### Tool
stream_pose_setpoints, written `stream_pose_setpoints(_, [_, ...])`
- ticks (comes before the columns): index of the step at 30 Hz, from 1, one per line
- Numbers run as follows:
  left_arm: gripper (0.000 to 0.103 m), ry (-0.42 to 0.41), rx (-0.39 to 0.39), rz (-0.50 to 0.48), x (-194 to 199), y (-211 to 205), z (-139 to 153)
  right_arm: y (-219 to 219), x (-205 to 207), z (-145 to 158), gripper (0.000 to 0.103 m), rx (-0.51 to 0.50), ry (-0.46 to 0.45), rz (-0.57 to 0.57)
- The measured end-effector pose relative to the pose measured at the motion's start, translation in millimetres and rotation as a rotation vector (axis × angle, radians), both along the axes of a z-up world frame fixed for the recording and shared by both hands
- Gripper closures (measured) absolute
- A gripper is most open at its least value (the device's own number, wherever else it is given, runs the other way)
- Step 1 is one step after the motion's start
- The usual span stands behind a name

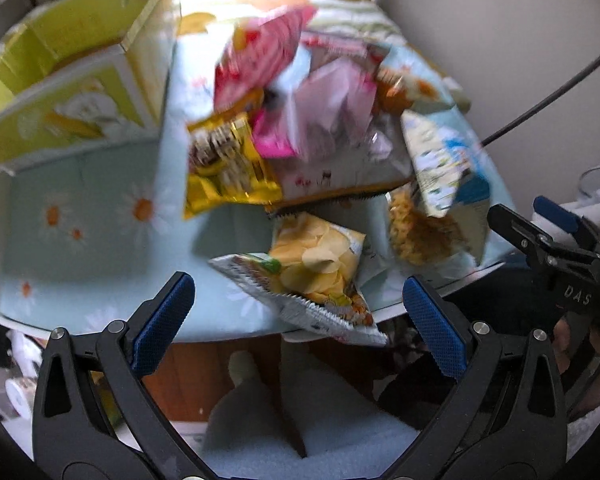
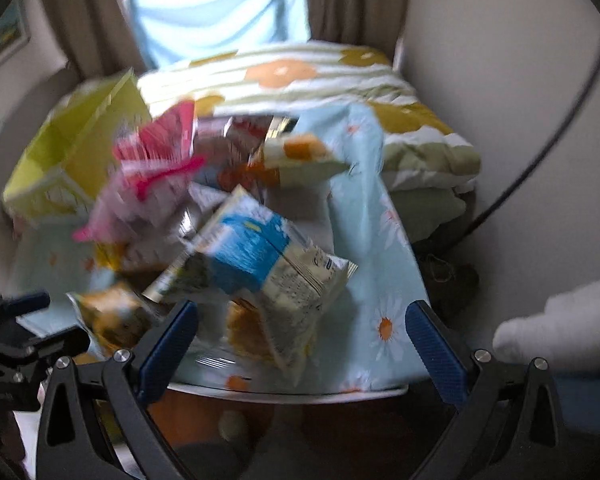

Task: Organize snacks
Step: 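Grasp the potato chip bag with left tool while right tool grasps blue-white bag, then carry both held bags over the yellow-green box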

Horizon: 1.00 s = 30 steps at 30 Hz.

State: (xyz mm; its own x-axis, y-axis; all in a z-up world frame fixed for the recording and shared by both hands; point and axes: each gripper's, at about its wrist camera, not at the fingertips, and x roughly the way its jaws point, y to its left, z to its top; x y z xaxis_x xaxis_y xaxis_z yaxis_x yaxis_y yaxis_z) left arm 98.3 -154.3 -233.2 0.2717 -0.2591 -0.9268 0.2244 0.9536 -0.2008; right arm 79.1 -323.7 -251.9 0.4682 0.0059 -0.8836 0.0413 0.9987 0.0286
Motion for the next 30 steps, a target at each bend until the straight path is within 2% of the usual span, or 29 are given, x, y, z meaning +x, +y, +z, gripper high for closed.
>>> stream_pose_setpoints(7, [0.000, 0.119, 0.039, 0.066, 11.5, -10.6, -48.6, 1.0, 24.7, -38.2, 0.000, -0.018, 0.063, 0.171])
stream_pose_setpoints(10, [0.001, 0.139, 0.026, 0.095, 13.7, -10.4, -58.3, 3.3, 32.8, -43.5, 0.000, -0.001, 0.065, 0.230])
stream_pose_setpoints(13, [0.004, 0.140, -0.001, 0.113, 16.5, -9.5, -64.7, 10.5, 38.8, -45.2, 0.000, -0.034, 0.066, 0.305])
stream_pose_setpoints(16, [0.019, 0.154, -0.043, 0.122, 17.5, -7.7, -70.2, 16.6, 40.2, -44.8, 0.000, -0.053, 0.054, 0.359])
stream_pose_setpoints(18, [0.033, 0.156, -0.068, 0.125, 17.5, -6.8, -73.2, 18.7, 42.6, -45.2, 0.000, -0.043, 0.053, 0.371])
stream_pose_setpoints(23, [0.043, 0.148, -0.092, 0.138, 10.8, -2.4, -79.9, 18.5, 48.7, -48.2, 0.000, -0.028, 0.054, 0.381])
stream_pose_setpoints(26, [0.044, 0.145, -0.097, 0.145, 6.5, 3.2, -82.2, 14.9, 52.4, -49.8, 0.001, -0.004, 0.060, 0.375])
stream_pose_setpoints(28, [0.045, 0.140, -0.096, 0.146, 1.7, 7.4, -83.5, 12.8, 54.3, -51.5, 0.008, 0.014, 0.067, 0.375])
stream_pose_setpoints(30, [0.045, 0.141, -0.097, 0.145, -1.2, 7.8, -83.7, 10.8, 56.8, -55.9, 0.024, 0.025, 0.084, 0.376])
